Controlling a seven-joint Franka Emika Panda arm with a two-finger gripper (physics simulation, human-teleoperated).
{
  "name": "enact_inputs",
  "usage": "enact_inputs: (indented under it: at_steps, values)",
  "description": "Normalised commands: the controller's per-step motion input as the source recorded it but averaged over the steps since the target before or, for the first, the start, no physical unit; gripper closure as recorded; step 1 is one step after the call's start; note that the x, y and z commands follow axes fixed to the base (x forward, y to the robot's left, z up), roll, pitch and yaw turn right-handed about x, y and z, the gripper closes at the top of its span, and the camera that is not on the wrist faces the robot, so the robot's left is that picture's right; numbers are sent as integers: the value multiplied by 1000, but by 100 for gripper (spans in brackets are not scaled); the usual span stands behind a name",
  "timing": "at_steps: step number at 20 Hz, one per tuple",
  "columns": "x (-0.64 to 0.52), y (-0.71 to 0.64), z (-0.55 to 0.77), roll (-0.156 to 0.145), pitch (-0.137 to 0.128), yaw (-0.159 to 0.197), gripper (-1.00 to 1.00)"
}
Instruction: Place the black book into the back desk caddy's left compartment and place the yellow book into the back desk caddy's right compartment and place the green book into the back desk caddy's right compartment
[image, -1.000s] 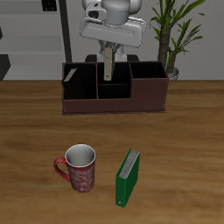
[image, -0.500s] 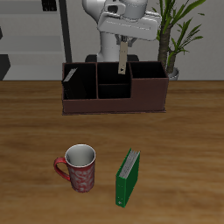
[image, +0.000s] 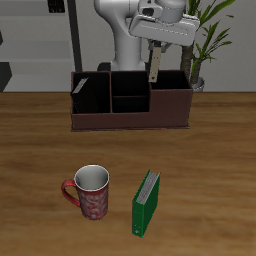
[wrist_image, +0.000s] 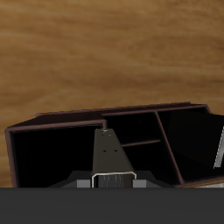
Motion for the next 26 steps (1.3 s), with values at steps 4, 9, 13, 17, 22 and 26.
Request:
enact_inputs:
  at_steps: [4, 9, 13, 17, 22, 26]
  values:
    - [-202, 403, -65, 58, 11, 16, 100]
    - [-100, 114, -48, 56, 11, 5, 100]
    - [163, -116, -74, -5, 17, -14, 100]
    - [162, -192, -236, -58, 53, -34, 100]
    - [31, 25, -182, 7, 31, -14, 100]
    - [-25, 105, -105, 12, 17, -4, 100]
